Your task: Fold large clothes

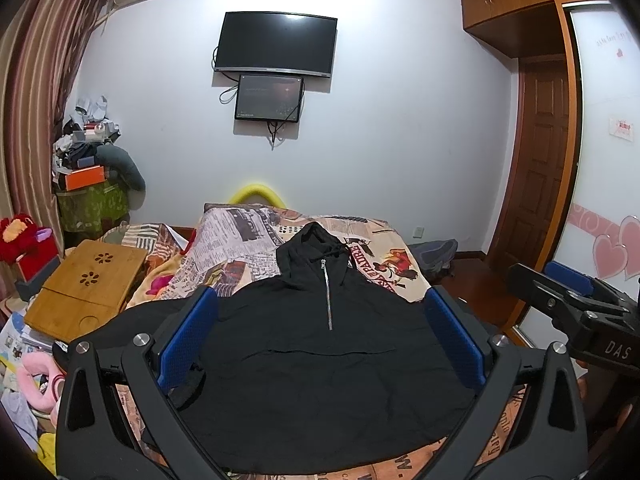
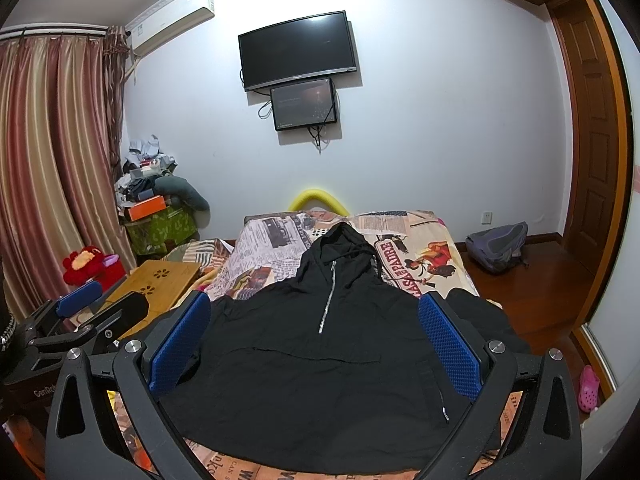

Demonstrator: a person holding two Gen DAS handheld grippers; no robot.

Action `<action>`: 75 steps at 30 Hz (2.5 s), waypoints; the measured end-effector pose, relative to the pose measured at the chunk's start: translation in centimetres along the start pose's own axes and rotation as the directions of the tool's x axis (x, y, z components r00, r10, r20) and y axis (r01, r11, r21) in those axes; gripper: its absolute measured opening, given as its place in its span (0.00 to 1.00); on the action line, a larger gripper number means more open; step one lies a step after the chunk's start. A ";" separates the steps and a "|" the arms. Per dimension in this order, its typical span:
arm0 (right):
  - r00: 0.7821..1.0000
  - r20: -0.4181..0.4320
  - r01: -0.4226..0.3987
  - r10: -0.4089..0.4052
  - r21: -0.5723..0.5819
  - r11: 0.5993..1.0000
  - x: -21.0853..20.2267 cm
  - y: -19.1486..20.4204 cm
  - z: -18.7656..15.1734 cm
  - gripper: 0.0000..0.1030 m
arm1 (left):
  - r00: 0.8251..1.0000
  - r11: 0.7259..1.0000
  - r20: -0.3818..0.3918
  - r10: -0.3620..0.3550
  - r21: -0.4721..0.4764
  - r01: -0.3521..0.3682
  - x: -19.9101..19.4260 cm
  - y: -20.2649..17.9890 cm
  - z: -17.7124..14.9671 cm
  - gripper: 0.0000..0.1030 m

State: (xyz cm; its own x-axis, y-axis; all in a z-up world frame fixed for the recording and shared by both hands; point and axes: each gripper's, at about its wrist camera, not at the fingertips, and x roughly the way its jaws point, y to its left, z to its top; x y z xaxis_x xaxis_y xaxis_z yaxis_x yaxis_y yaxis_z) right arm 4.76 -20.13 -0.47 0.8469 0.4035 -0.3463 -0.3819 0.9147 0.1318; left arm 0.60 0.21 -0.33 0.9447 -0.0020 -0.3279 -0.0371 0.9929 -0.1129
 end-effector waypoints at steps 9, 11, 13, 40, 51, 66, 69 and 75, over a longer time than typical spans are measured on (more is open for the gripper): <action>1.000 -0.002 0.002 -0.002 0.001 1.000 0.3 0.2 0.0 1.00 | 1.000 1.000 -0.003 -0.001 0.002 0.001 0.1 -0.1 0.1 1.00; 1.000 -0.003 0.002 -0.002 0.003 1.000 0.4 0.2 0.0 1.00 | 1.000 1.000 -0.003 0.001 0.003 -0.001 0.0 -0.1 0.1 1.00; 1.000 -0.004 0.003 -0.003 0.005 1.000 0.4 0.2 -0.1 1.00 | 1.000 1.000 -0.003 0.001 0.003 -0.001 0.1 -0.1 0.1 1.00; 1.000 -0.006 0.005 -0.005 0.000 1.000 0.2 0.2 0.2 1.00 | 1.000 1.000 -0.007 0.007 -0.024 -0.007 0.3 0.4 -0.1 1.00; 1.000 -0.010 0.009 -0.009 0.008 1.000 0.2 0.1 0.3 1.00 | 1.000 1.000 -0.015 0.002 -0.025 -0.002 0.6 0.6 -0.3 1.00; 0.999 -0.033 0.007 -0.007 -0.002 1.000 3.0 0.1 0.7 1.00 | 0.997 0.997 -0.034 0.076 -0.028 -0.077 3.0 5.6 0.4 1.00; 0.999 -0.043 0.008 -0.010 -0.026 1.000 4.5 0.6 0.6 1.00 | 0.986 0.987 -0.055 0.155 -0.036 -0.157 4.3 8.7 0.2 1.00; 0.993 -0.118 -0.018 0.011 -0.055 0.998 8.6 1.2 -0.1 1.00 | 0.958 0.961 -0.163 0.236 -0.109 -0.255 7.5 15.8 -1.9 1.00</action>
State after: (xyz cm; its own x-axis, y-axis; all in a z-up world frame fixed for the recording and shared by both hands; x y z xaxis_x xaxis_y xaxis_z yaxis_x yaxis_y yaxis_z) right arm 11.53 -15.53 -3.42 0.7930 0.4087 -0.4517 -0.4169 0.9048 0.0868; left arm 6.43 15.67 -6.35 0.8432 0.2134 -0.4934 -0.3125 0.9414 -0.1269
